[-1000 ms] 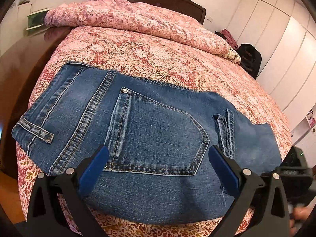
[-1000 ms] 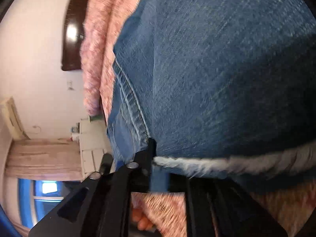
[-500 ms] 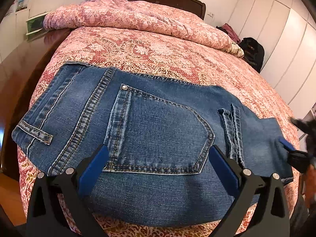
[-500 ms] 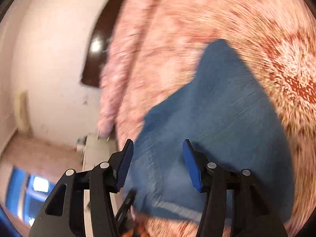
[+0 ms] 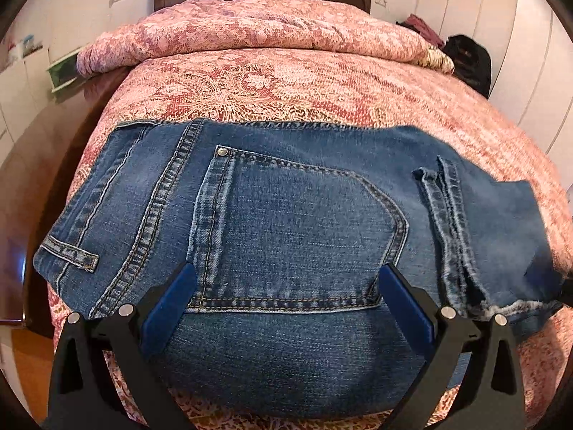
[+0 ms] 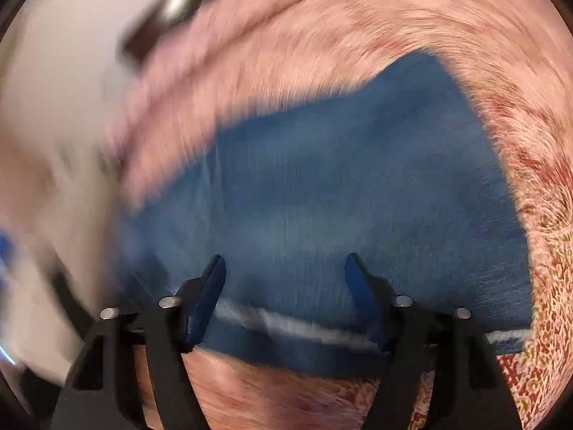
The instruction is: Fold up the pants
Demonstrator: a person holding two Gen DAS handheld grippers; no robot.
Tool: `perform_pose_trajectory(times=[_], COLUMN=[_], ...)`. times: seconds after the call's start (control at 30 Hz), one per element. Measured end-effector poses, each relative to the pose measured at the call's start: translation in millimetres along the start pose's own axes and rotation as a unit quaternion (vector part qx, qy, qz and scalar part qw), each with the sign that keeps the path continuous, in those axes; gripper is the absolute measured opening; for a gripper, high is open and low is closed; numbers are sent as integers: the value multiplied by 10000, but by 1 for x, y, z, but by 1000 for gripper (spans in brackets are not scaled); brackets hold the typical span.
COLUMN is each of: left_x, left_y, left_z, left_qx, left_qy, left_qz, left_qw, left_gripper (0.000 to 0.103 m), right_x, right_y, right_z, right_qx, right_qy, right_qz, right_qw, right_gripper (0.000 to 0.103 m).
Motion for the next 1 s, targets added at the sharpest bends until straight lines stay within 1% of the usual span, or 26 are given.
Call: perform_pose_trajectory(times=[0.03, 0.07, 0.1, 0.13, 0.17, 0.23, 0.3, 0.33, 0.37, 0.4, 0.43, 0.47, 0.5, 0.53, 0.57, 0.6, 0.63, 0.67, 0.73, 0.77, 0.8, 0.83, 0.87, 0.9, 0.93, 1.0], left_x=[0, 0, 1, 1, 2, 2, -3, -6, -11, -14, -17, -21, -23, -25, -27, -30, -33, -33, -35, -35, -35, -36, -39, -42, -44, -44], left_y=[0, -1, -3, -6, -11, -20, -34, -38, -38, -35, -32, -26, -22, -20, -19, -17, -14, -12, -14, -15, -15, -14, -10, -11, -11, -12], left_z=[0, 0, 1, 4, 9, 27, 56, 70, 90, 98, 107, 115, 119, 120, 120, 121, 124, 126, 135, 137, 138, 138, 139, 140, 141, 142], left_qx=[13, -3, -46, -120, -188, -348, -976, -1213, -1522, -1754, -2012, -2287, -2434, -2470, -2550, -2676, -2798, -2826, -2898, -2893, -2891, -2834, -2597, -2572, -2602, -2631], left_qy=[22, 25, 27, 21, -31, -342, -1006, -1314, -1758, -1990, -2282, -2647, -2856, -2952, -3089, -3248, -3473, -3602, -3987, -4078, -4106, -4095, -4093, -4124, -4185, -4269], left_qz=[9, 26, 51, 96, 171, 365, 398, 373, 429, 492, 564, 644, 703, 737, 757, 776, 838, 886, 942, 941, 947, 973, 1066, 1087, 1052, 961], left_qw=[10000, 10000, 10000, 9999, 9997, 9981, 9893, 9832, 9716, 9629, 9509, 9346, 9243, 9200, 9132, 9038, 8911, 8846, 8650, 8609, 8595, 8617, 8681, 8671, 8638, 8598], left_gripper=[101, 101, 101, 101, 101, 101, 101, 101, 101, 101, 101, 101, 101, 101, 101, 101, 101, 100, 100, 100, 100, 100, 100, 100, 100, 100], right_x=[-8, -13, -11, -9, -10, -8, -9, -9, -21, -21, -24, -28, -28, -27, -29, -29, -28, -28, -27, -27, -27, -27, -27, -27, -27, -27], right_y=[6, 14, 20, 24, 21, 18, 15, 16, 9, 11, 10, 5, 6, 5, 3, 3, 4, 5, 5, 5, 5, 6, 6, 6, 6, 5], right_z=[11, 21, 25, 26, 23, 18, 19, 22, 21, 20, 23, 23, 23, 22, 22, 22, 23, 24, 22, 22, 22, 22, 22, 23, 23, 22], right_qx=[-341, -649, -857, -882, -858, -712, -610, -607, -619, -658, -689, -693, -675, -659, -648, -647, -655, -651, -644, -645, -647, -645, -638, -638, -636, -627], right_qy=[-723, -1193, -1283, -1264, -1267, -1190, -1173, -1204, -1236, -1285, -1315, -1325, -1315, -1306, -1304, -1304, -1309, -1307, -1302, -1304, -1305, -1305, -1309, -1309, -1308, -1303], right_qz=[-12, 25, 63, 104, 101, 39, 31, 52, 65, 93, 106, 110, 103, 98, 93, 93, 95, 93, 92, 92, 92, 92, 96, 95, 94, 92], right_qw=[9968, 9907, 9880, 9880, 9882, 9903, 9912, 9909, 9904, 9895, 9889, 9887, 9890, 9892, 9893, 9893, 9892, 9892, 9893, 9893, 9893, 9893, 9893, 9893, 9893, 9895], right_gripper=[73, 73, 77, 80, 80, 81, 85, 87, 88, 89, 89, 90, 89, 89, 89, 89, 90, 89, 90, 90, 90, 90, 90, 90, 90, 90])
Point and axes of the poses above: each gripper's, at about its wrist camera, not at the fingertips, and y roughly the way its jaws point, z to its left, x to its top, the point moved 4 cm from there along y, roughly the way its jaws point, and after that the axes turned 15 degrees about x, right-handed, at the moved point
